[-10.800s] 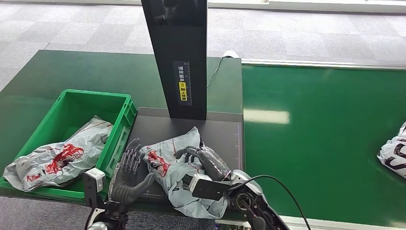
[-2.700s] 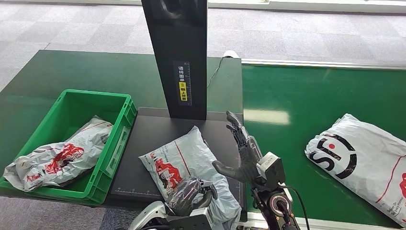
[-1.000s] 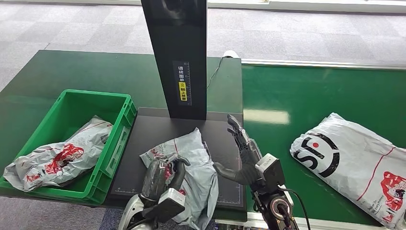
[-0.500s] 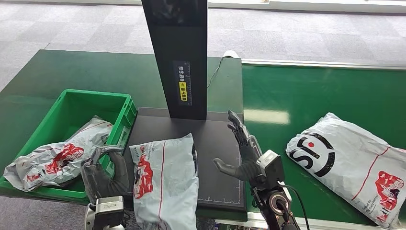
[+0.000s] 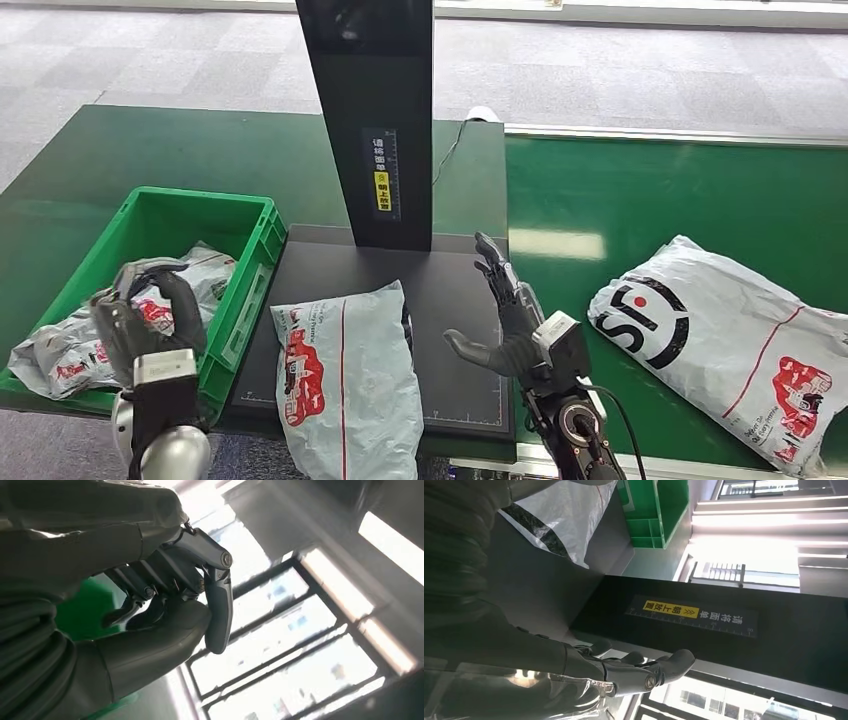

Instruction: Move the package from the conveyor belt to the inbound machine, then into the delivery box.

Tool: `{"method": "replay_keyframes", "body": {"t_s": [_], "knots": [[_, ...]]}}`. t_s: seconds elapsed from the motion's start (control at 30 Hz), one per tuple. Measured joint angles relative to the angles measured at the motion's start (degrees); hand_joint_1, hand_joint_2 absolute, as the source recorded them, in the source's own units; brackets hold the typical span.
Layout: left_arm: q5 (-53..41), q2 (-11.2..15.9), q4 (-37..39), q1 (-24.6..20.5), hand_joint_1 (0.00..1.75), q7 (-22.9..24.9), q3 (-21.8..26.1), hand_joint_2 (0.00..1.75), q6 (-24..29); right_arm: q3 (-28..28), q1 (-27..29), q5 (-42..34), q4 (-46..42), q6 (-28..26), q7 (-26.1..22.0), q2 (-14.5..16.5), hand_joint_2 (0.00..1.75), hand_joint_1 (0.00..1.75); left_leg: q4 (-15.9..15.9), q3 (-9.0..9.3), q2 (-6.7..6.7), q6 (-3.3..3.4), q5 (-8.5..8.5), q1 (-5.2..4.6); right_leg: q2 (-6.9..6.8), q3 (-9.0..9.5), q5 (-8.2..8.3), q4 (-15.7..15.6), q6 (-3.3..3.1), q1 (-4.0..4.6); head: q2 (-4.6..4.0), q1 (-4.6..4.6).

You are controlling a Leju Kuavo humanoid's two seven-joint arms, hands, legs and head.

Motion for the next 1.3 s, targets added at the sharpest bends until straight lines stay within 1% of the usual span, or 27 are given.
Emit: {"method": "replay_keyframes", "body": {"t_s": [0.03,0.07,0.13,0.23,0.33,0.43,0.57,0.7,0.8,1.2,1.3], "knots": [[-1.4,1.1,0.5,-0.5,0.09,2.7,-0.6,1.75,-4.1,0.0,0.0,0.0,0.0,0.0,0.1,-0.2,1.75,0.0,0.0,0.0,0.02,0.0,0.0,0.0,0.01,0.0,0.0,0.0,0.0,0.0,0.0,0.02],[-3.1,2.2,1.1,-0.8,0.0,4.2,-1.3,1.75,-7.6,0.0,0.1,0.1,0.0,0.1,0.1,-0.3,1.75,0.0,0.0,0.0,0.05,0.0,0.0,0.0,0.03,-0.01,0.0,0.0,0.0,0.0,0.0,0.02],[-7.3,4.6,2.5,-1.1,0.0,5.7,-2.9,1.75,-13.6,-0.1,0.2,0.3,0.0,0.5,0.1,-0.6,1.75,0.0,0.0,0.0,0.11,0.0,0.0,0.0,0.06,-0.02,0.0,0.0,0.0,0.0,0.0,0.02],[-9.6,7.7,4.3,-1.1,0.0,5.7,-5.4,1.75,-19.6,-0.5,0.3,0.5,0.0,1.2,0.0,-0.9,1.75,0.0,0.0,-0.02,0.12,0.0,-0.01,-0.01,0.07,-0.04,0.0,0.0,0.0,0.0,0.0,0.02],[-8.0,10.8,5.3,-1.1,0.0,5.0,-7.1,1.75,-24.1,-0.9,0.4,0.8,-0.1,1.8,0.0,-1.2,1.75,0.0,0.0,-0.03,0.12,0.0,-0.02,0.0,0.07,-0.06,0.0,0.0,0.0,0.0,0.0,0.02],[-7.2,13.6,5.6,-0.9,0.0,5.3,-7.5,1.75,-27.1,-1.3,0.8,0.9,-0.3,2.1,0.1,-1.4,1.75,0.0,0.0,-0.03,0.12,-0.01,-0.01,0.0,0.07,-0.05,-0.01,0.0,-0.01,0.01,0.0,0.01],[-7.7,16.4,5.7,-0.6,0.0,6.8,-7.4,1.75,-29.0,-1.9,1.6,1.0,-0.7,2.3,0.1,-1.5,1.75,0.0,0.0,-0.03,0.11,-0.01,-0.01,0.01,0.07,-0.04,-0.01,0.0,-0.01,0.02,0.0,0.01],[-9.5,17.8,5.7,-0.4,0.0,8.4,-7.3,1.75,-30.1,-2.1,2.1,1.2,-1.1,2.6,0.2,-1.5,1.75,0.0,0.0,-0.03,0.11,-0.01,-0.01,0.0,0.07,-0.02,0.0,0.0,0.0,0.01,0.0,0.02],[-10.5,18.2,5.7,-0.2,0.0,9.1,-7.3,1.75,-30.4,-2.1,2.3,1.4,-1.3,2.6,0.3,-1.4,1.75,0.0,0.0,-0.03,0.11,-0.01,-0.01,0.0,0.07,-0.03,0.0,0.0,0.0,0.0,0.0,0.02],[-10.8,18.7,5.7,-0.1,0.0,9.4,-7.4,1.75,-30.6,-2.2,2.4,1.4,-1.6,2.7,0.3,-1.4,1.75,0.0,0.0,-0.02,0.11,-0.01,-0.01,0.0,0.07,-0.03,-0.01,0.0,0.0,0.01,0.0,0.02],[-13.4,18.8,5.8,-0.1,0.0,10.9,-7.6,1.75,-32.4,-2.2,2.4,1.5,-1.6,2.8,0.4,-1.4,1.75,0.0,0.0,-0.02,0.11,-0.01,-0.01,0.0,0.07,-0.03,0.0,0.0,0.0,0.01,0.0,0.02]]}}
